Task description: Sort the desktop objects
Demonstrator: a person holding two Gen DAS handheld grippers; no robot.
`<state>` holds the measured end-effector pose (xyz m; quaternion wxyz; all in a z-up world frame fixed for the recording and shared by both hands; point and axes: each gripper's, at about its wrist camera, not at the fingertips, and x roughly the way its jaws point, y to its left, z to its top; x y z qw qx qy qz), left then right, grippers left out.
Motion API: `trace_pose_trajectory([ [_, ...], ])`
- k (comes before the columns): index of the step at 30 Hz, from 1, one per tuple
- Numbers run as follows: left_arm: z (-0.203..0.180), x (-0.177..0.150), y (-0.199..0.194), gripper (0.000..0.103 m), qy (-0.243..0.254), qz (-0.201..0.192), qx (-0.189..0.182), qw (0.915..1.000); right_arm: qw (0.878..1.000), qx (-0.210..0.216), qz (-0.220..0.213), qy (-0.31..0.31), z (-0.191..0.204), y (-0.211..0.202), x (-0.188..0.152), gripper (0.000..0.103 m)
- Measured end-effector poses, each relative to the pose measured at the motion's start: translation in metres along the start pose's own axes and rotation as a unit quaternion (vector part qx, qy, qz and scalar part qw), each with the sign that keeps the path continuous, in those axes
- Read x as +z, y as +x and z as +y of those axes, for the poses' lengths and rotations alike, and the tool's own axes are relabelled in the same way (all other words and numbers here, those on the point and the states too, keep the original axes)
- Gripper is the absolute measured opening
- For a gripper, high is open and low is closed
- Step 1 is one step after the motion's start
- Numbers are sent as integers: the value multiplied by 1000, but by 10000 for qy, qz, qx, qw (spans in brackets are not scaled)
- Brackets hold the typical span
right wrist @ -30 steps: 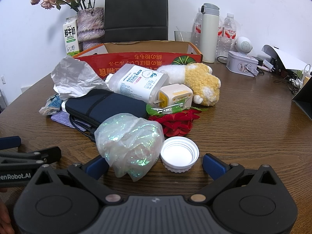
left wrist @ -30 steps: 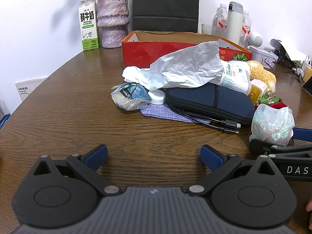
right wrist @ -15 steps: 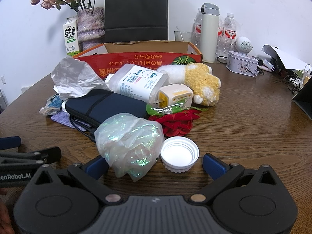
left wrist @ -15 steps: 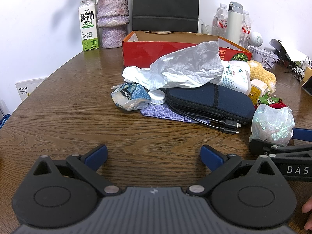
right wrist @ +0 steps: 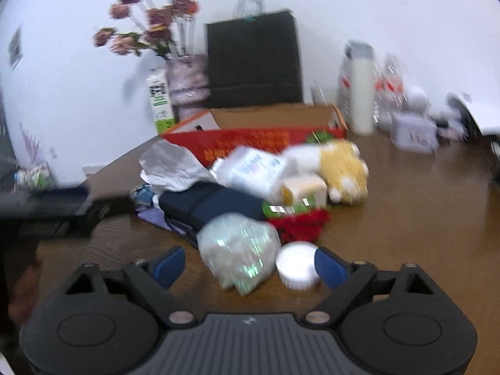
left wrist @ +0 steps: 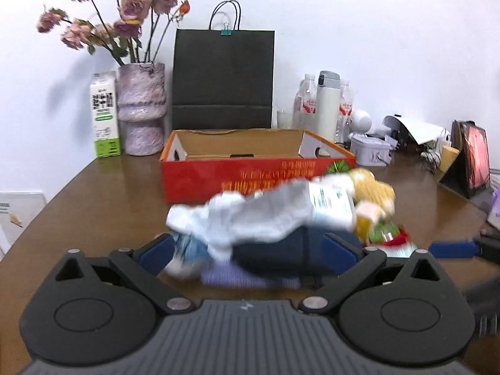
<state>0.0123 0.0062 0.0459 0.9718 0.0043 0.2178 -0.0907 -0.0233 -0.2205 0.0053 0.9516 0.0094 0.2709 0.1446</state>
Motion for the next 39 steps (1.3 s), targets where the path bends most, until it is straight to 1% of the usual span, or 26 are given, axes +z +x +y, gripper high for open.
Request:
trace_pose_trajectory([
  [2, 5, 11, 26, 91, -190, 179, -85, 9996, 9997, 51, -33, -241, 8, 7, 4, 79],
  [3, 8, 13, 37, 73, -301, 287, -121, 9991, 9995, 94, 16, -317, 12, 13, 5, 73],
  [4, 11, 15, 48, 32, -429, 429, -119, 9981, 9992, 106, 93, -367, 15, 19, 6, 67],
  [5, 13, 18, 55, 9, -563, 548, -119, 9968, 9990, 64, 181, -405, 17, 27, 6, 47],
  [6, 16, 19, 58, 2, -686, 586, -175, 9958, 9988, 23, 233, -419, 19, 33, 6, 46],
  [7, 19, 20, 54, 2, -897, 446, -221, 9947, 9990, 35, 201, -399, 18, 35, 7, 45],
  [9, 22, 25, 38, 2, -1058, 176, -195, 9940, 9994, 114, 99, -322, 16, 31, 8, 39],
  [11, 19, 34, 12, 2, -998, -132, -42, 9949, 9995, 165, -12, -279, 13, 25, 9, 37],
  [13, 17, 41, -18, 2, -948, -320, -38, 9950, 9995, 147, -89, -258, 12, 18, 10, 37],
  [15, 19, 38, -47, 2, -960, -277, -150, 9949, 9993, 124, -223, -275, 12, 6, 13, 37],
  [16, 20, 32, -58, 2, -954, -169, -205, 9951, 9990, 125, -301, -302, 12, -1, 14, 37],
  [18, 21, 11, -77, 2, -910, 225, -363, 9949, 9983, 143, -456, -347, 13, -17, 15, 37],
  [20, 20, -12, -94, 2, -874, 513, -407, 9940, 9980, 200, -478, -353, 14, -30, 12, 37],
  [21, 18, -21, -101, 2, -841, 579, -390, 9940, 9981, 240, -475, -325, 14, -37, 10, 37],
  [24, 15, -41, -121, 2, -911, 537, -467, 9933, 9982, 216, -433, -366, 19, -52, 1, 37],
  [27, 12, -52, -129, 2, -940, 745, -641, 9907, 9981, 186, -441, -392, 25, -68, -6, 37],
  [29, 6, -53, -136, 2, -824, 678, -664, 9921, 9975, 141, -495, -474, 29, -79, -10, 37],
  [31, 1, -53, -147, 2, -774, 495, -638, 9937, 9967, -26, -603, -548, 32, -93, -14, 37],
  [34, 0, -44, -155, 2, -862, 188, -571, 9945, 9970, 3, -663, -393, 26, -106, -13, 37],
  [37, 4, -25, -144, 1, -1046, 100, -406, 9936, 9966, 5, -771, -282, 19, -108, -3, 37],
  [39, 8, 2, -132, 1, -1022, -63, -273, 9944, 9962, 3, -850, -199, 10, -104, 10, 37],
])
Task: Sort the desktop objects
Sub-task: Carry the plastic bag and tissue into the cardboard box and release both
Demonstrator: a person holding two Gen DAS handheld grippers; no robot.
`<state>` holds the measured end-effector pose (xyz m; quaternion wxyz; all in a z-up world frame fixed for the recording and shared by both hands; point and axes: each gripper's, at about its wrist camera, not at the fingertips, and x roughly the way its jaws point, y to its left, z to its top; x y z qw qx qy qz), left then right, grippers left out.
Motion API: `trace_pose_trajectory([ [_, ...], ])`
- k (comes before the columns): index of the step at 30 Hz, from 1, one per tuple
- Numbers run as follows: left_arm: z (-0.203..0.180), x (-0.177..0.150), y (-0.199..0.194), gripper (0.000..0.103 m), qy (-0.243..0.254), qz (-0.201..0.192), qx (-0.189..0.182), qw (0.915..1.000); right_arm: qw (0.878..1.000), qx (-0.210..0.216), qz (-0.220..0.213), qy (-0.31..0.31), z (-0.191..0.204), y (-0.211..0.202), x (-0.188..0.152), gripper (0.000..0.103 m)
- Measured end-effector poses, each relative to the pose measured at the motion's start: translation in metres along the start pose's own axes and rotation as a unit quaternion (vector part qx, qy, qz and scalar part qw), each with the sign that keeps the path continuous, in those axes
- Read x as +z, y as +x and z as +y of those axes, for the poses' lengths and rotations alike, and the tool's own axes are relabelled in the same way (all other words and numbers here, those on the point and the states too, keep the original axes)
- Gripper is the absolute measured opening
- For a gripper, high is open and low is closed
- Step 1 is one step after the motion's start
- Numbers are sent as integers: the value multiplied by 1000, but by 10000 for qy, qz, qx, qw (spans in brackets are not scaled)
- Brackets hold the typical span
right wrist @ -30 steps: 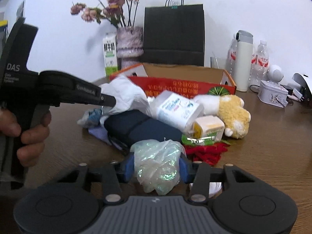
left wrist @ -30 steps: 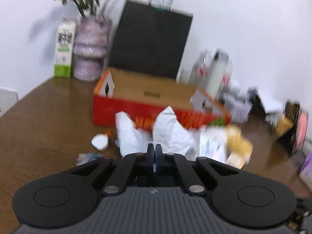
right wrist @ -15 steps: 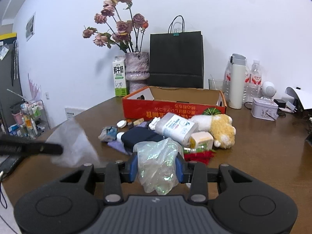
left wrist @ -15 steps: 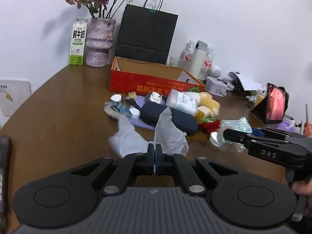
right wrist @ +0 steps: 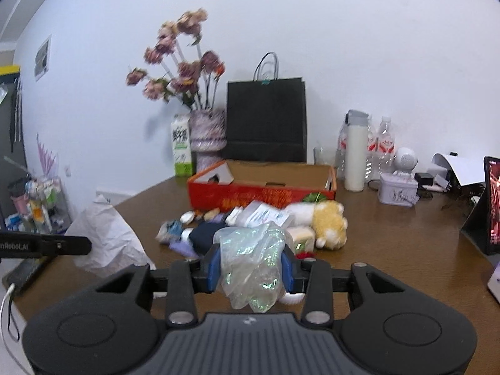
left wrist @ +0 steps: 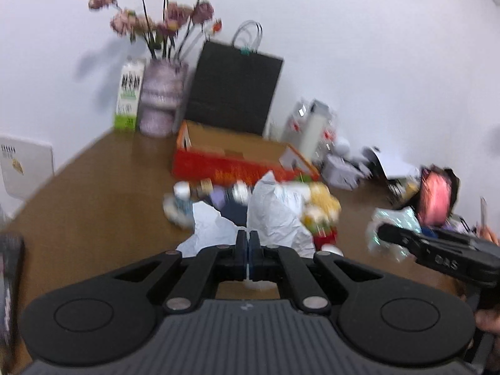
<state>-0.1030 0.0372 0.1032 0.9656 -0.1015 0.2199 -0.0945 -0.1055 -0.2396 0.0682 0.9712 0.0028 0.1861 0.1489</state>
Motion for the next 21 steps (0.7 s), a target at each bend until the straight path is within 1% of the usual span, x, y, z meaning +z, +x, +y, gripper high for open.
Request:
trace_pose_trajectory([
  [1, -2, 16, 6, 1, 59, -151, 42, 9999, 10000, 26, -27, 62, -5, 6, 9, 37],
  [2, -4, 39, 17, 1, 137, -383, 53, 9992, 9998, 72, -83, 140, -12, 13, 21, 37],
  [3, -5, 61, 29, 1, 167, -527, 26, 9985, 9997, 103, -164, 169, -18, 21, 33, 37],
  [4, -7, 81, 40, 1, 117, -616, -28, 9980, 9995, 123, -234, 169, -24, 30, 48, 37],
  [5, -7, 107, 57, 1, 11, -674, -164, 9976, 9994, 112, -262, 177, -30, 44, 65, 37],
  [6, -7, 129, 76, 1, -102, -654, -389, 9971, 9994, 102, -268, 187, -37, 61, 85, 37],
  [7, -4, 150, 95, 1, -374, -617, -565, 9958, 9995, 113, -250, 180, -43, 79, 103, 37],
  [8, -2, 171, 117, 1, -525, -496, -712, 9948, 9996, 82, -227, 173, -51, 102, 123, 37],
  [9, -1, 188, 141, 1, -471, -390, -865, 9944, 9996, 40, -140, 227, -59, 125, 138, 37],
  [10, 1, 199, 162, 1, -551, -347, -853, 9942, 9996, 27, -6, 277, -66, 147, 151, 37],
  [11, 4, 208, 191, 1, -582, -184, -780, 9951, 9995, 11, 110, 301, -73, 172, 164, 37],
  [12, 8, 214, 222, 1, -504, 81, -799, 9955, 9991, -12, 253, 339, -81, 199, 176, 37],
  [13, 14, 218, 254, 1, -585, 289, -656, 9957, 9983, -6, 479, 335, -88, 227, 185, 37],
  [15, 22, 217, 324, 1, -277, 688, -235, 9970, 9959, -33, 824, 367, -99, 278, 193, 37],
  [16, 27, 215, 350, 1, -165, 871, -62, 9960, 9940, -81, 1033, 358, -104, 303, 195, 37],
  [17, 31, 212, 383, 1, -5, 1165, 114, 9931, 9912, -178, 1239, 421, -109, 330, 195, 37],
  [19, 40, 201, 419, 1, 257, 1441, 375, 9885, 9852, -357, 1639, 340, -114, 379, 190, 37],
  [20, 44, 196, 428, 1, 338, 1485, 529, 9869, 9827, -394, 1770, 366, -119, 399, 187, 37],
  [21, 47, 193, 439, 1, 486, 1599, 714, 9834, 9796, -432, 1919, 418, -124, 418, 184, 37],
])
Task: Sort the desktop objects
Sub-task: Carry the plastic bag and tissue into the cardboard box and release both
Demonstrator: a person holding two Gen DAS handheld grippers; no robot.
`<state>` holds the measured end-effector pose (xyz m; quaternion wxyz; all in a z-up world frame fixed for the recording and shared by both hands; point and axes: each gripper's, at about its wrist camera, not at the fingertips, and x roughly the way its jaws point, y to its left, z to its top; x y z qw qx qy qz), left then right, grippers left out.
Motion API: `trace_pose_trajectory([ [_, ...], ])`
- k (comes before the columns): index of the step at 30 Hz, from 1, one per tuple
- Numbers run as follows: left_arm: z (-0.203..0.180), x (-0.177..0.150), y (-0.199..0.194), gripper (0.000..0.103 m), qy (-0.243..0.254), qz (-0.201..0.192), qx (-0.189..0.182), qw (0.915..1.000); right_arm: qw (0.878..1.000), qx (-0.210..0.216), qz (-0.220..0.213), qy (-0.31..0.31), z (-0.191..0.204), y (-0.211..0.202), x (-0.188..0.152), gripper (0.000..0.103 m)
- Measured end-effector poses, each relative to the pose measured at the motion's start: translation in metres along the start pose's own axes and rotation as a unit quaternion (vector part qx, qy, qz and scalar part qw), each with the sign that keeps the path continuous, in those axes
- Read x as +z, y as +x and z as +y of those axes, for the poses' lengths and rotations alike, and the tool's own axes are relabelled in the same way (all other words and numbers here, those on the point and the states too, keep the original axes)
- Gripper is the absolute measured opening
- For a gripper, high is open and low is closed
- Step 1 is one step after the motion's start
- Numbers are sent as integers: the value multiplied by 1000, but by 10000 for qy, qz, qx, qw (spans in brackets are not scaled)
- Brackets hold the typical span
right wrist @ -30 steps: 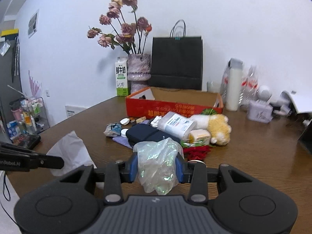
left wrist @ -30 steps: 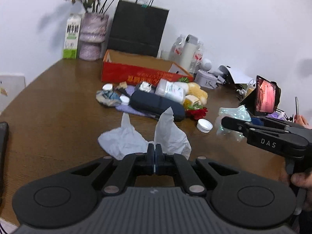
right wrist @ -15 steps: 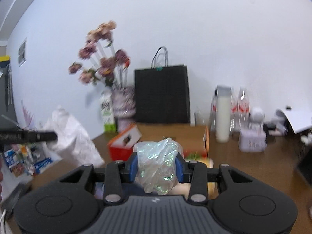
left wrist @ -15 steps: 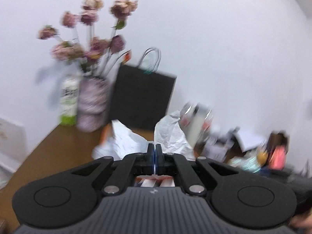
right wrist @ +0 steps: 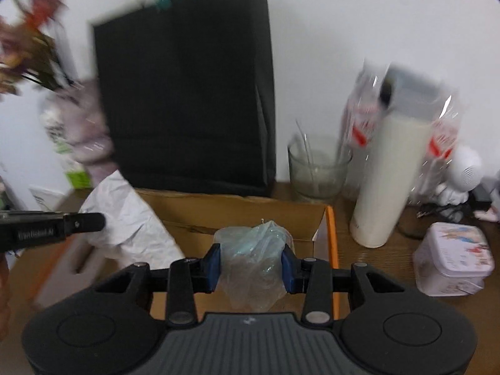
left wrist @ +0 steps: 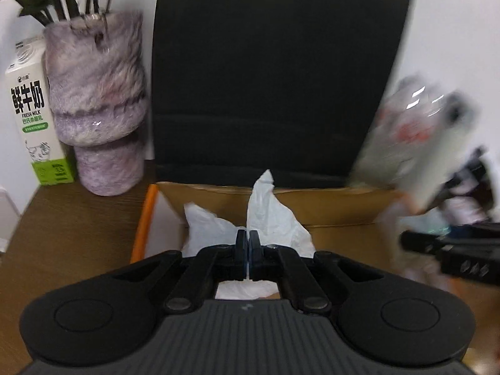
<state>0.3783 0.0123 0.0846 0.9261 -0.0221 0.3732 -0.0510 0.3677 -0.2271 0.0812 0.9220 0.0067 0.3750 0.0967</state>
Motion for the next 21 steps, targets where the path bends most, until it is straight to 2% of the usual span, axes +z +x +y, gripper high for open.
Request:
trace_pose_trajectory([
  [3, 2, 3, 29, 5, 189, 483, 117, 9986, 9990, 97, 386, 213, -9, 43, 7, 37],
  [5, 1, 3, 42, 27, 255, 639, 241, 9973, 9982, -107, 578, 139, -10, 67, 9, 42],
  [6, 0, 3, 43, 51, 287, 670, 265, 9970, 9976, -159, 664, 147, -12, 76, 10, 46],
  [7, 0, 4, 40, 57, 289, 608, 205, 9975, 9968, -171, 757, 204, -14, 84, 10, 46],
  [8, 2, 6, 34, 59, 297, 510, 83, 9982, 9962, -205, 830, 170, -14, 88, 11, 47],
  [10, 5, 11, 19, 71, 289, 417, -24, 9987, 9965, -259, 781, 133, -11, 82, 15, 52],
  [13, 11, 15, -11, 79, 235, 233, -28, 9994, 9982, -149, 529, 234, -9, 55, 25, 60],
  [16, 14, 12, -38, 85, 110, 214, 12, 9997, 9989, -315, 326, 106, 1, 22, 34, 73],
  [18, 16, 6, -57, 85, 83, 224, 79, 9997, 9986, -471, 256, -14, 11, 2, 32, 75],
  [21, 16, -10, -87, 91, 74, 114, 100, 9999, 9993, -311, 194, -26, 16, -24, 21, 75],
])
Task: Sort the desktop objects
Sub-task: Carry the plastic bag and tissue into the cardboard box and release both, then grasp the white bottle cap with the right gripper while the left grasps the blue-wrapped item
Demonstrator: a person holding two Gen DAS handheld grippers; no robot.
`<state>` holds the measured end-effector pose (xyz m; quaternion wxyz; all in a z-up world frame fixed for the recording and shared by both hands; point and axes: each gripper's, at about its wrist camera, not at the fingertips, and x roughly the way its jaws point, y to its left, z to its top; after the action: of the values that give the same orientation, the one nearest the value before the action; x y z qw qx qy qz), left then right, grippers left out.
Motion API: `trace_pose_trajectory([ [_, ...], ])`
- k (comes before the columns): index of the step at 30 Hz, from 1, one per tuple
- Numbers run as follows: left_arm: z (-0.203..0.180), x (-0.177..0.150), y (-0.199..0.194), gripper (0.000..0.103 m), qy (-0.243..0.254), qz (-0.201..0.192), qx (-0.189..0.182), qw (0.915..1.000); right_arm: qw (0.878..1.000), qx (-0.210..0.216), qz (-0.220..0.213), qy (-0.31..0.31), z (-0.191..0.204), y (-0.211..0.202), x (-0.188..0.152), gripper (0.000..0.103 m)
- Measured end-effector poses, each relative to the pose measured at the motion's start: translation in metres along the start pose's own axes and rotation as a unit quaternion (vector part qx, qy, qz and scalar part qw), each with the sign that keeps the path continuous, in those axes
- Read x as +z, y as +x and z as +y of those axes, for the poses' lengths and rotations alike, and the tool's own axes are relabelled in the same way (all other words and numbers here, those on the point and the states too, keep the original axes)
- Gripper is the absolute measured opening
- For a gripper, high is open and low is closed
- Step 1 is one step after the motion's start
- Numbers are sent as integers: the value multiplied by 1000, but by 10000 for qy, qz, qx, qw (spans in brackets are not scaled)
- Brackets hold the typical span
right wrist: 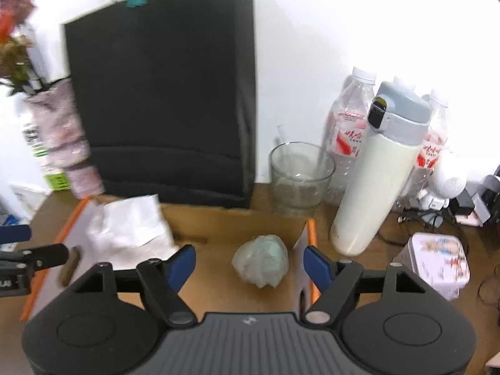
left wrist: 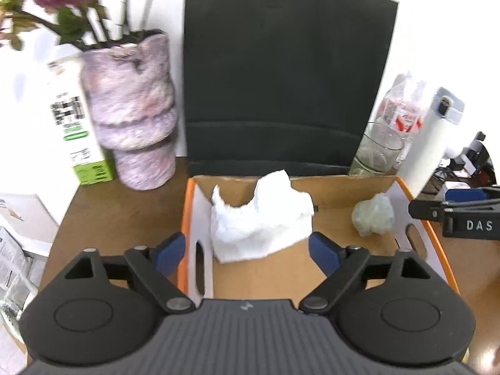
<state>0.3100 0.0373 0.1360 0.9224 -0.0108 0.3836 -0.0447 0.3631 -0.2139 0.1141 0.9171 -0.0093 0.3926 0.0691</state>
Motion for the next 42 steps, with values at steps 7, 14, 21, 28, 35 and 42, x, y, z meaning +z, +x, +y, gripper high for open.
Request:
trace_pose_trajectory([
  [7, -5, -68, -57, 92, 29, -216, 56, 9997, 9994, 308, -124, -57, 5, -60, -60, 76],
  [14, -20, -185, -135, 97, -62, -1044, -361, 9939, 9951, 548, -810, -130, 13, -136, -177, 85],
  [21, -43, -296, -175, 103, 339, -1589, -2, 9867, 9910, 678, -1154, 9, 25, -181, -307, 87],
  [28, -40, -356, -188, 103, -63, -1446, 260, 9891, 9866, 412, -1538, -362, 53, -212, -381, 88],
  [35, -45, -377, -194, 103, -19, -1437, 90, 9896, 9851, 462, -1607, -408, 61, -236, -408, 87],
  [42, -54, -372, -189, 103, 243, -1510, -125, 9882, 9887, 183, -1437, -377, 45, -230, -406, 78],
])
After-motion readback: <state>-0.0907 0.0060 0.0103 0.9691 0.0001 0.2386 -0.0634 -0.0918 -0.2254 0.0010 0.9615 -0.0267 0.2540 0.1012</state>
